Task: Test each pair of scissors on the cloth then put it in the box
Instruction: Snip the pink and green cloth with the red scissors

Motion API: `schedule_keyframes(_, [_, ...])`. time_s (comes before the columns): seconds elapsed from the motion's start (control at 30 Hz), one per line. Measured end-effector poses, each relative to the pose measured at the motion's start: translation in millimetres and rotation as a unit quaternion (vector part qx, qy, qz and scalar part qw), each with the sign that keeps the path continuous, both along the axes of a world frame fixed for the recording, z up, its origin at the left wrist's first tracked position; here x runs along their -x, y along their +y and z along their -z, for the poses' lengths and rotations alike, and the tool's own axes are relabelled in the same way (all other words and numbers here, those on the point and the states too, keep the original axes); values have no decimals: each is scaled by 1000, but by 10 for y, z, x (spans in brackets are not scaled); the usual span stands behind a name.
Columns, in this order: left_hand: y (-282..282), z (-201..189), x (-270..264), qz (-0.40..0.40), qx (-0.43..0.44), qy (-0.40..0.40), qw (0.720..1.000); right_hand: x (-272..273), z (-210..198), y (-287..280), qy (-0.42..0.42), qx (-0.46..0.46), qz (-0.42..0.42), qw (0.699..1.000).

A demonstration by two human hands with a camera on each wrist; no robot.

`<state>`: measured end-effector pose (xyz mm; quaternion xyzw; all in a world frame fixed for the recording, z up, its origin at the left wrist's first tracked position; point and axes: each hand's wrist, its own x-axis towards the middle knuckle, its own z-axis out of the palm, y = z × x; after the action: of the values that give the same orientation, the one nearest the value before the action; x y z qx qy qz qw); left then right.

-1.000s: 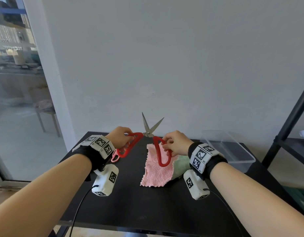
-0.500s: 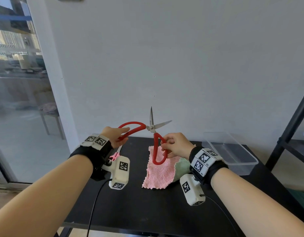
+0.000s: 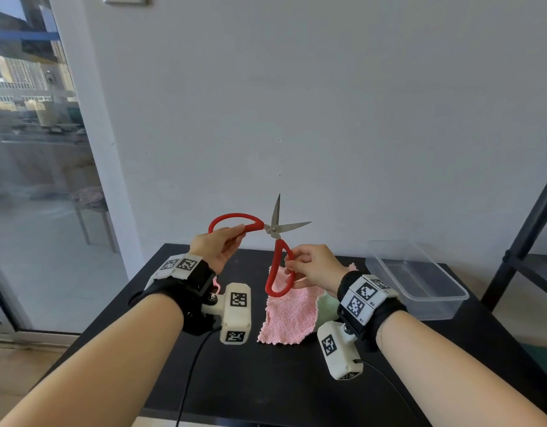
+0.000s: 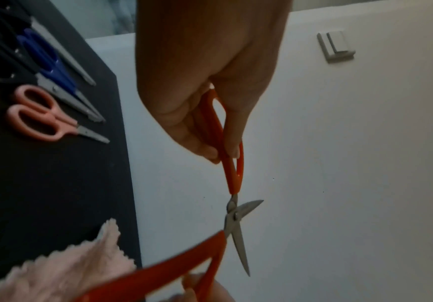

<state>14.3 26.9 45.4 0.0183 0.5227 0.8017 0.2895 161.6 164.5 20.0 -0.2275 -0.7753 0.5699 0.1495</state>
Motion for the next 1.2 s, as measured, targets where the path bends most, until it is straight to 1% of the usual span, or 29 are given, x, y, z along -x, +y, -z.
schedule_keyframes(0.07, [17, 11, -20, -29, -28, -28, 999, 16, -6, -23, 4, 4, -3, 1000])
schedule_keyframes(0.13, [38, 19, -46, -33, -36, -42, 998, 31, -5, -39, 8, 10, -5, 1000])
schedule_keyframes(0.23, [72, 42, -77, -1, -18, -17, 1000, 46, 5, -43, 6, 10, -4, 1000])
schedule_keyframes(0.33, [80, 50, -95, 30, -31, -5, 999, 46, 16, -35, 7, 18, 0, 1000])
schedule_keyframes(0.43, [84, 45, -117, 51, -39, 14, 998, 46, 8, -53, 3, 19, -14, 1000])
schedule_keyframes(0.63, [127, 52, -171, 98, -12, 16, 995, 80, 15, -101, -1, 15, -33, 999])
schedule_keyframes(0.83, [89, 98, -166, 122, -4, 36, 992, 68, 60, -86, -3, 22, -39, 999])
schedule_keyframes(0.97, [80, 133, -153, 118, 15, 47, 992, 36, 66, -79, -11, 15, -49, 999])
schedule_keyframes(1.2, [-6, 141, -88, 144, 60, 69, 985, -105, -71, 70, -104, -80, -60, 990])
